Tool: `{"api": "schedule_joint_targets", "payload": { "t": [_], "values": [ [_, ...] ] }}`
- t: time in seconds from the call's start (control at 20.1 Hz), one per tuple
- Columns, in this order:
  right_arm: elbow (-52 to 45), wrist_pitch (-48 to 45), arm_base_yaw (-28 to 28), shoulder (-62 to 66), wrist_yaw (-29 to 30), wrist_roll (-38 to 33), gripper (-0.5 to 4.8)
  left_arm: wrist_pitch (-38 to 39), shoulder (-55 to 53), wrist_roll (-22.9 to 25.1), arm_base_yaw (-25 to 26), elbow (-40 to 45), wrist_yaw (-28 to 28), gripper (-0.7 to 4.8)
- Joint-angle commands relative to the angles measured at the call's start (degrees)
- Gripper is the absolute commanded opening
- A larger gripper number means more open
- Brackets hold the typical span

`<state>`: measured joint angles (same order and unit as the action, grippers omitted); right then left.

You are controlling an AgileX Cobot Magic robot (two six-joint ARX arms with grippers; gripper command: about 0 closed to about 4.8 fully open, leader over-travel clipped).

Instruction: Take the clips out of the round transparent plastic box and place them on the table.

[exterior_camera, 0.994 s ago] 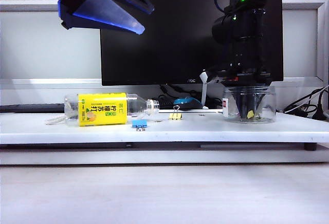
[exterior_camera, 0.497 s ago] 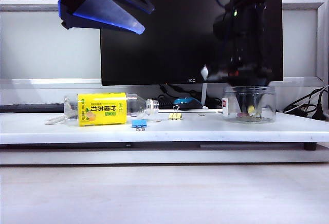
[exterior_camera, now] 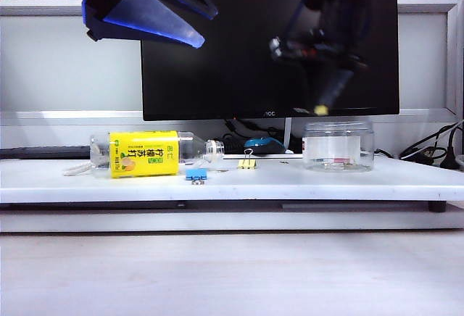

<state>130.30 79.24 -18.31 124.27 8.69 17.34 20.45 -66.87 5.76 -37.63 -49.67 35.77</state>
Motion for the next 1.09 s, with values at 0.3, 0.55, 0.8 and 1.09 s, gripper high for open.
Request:
{"api": "schedule_joint_targets", "payload": {
  "t": [0.3, 0.55, 0.8, 1.09],
  "values": [
    [0.0, -12.6, -3.7, 0.3, 8.0, -0.4, 1.07, -1.1, 0.1, 0.2, 0.0, 0.0, 0.0, 1.84],
    [0.0, -16.1, -4.2, 5.2, 5.0, -0.4, 1.07, -1.0, 0.1, 0.2, 0.0, 0.0, 0.1, 1.84],
    [0.0, -18.5, -4.4, 7.6, 4.3, -0.4, 1.07, -0.8, 0.1, 0.2, 0.0, 0.0, 0.0, 1.84],
    [0.0, -16.9, -4.4, 7.6, 4.3, -0.4, 1.85, -0.8, 0.1, 0.2, 0.0, 0.0, 0.1, 1.84]
  ]
}}
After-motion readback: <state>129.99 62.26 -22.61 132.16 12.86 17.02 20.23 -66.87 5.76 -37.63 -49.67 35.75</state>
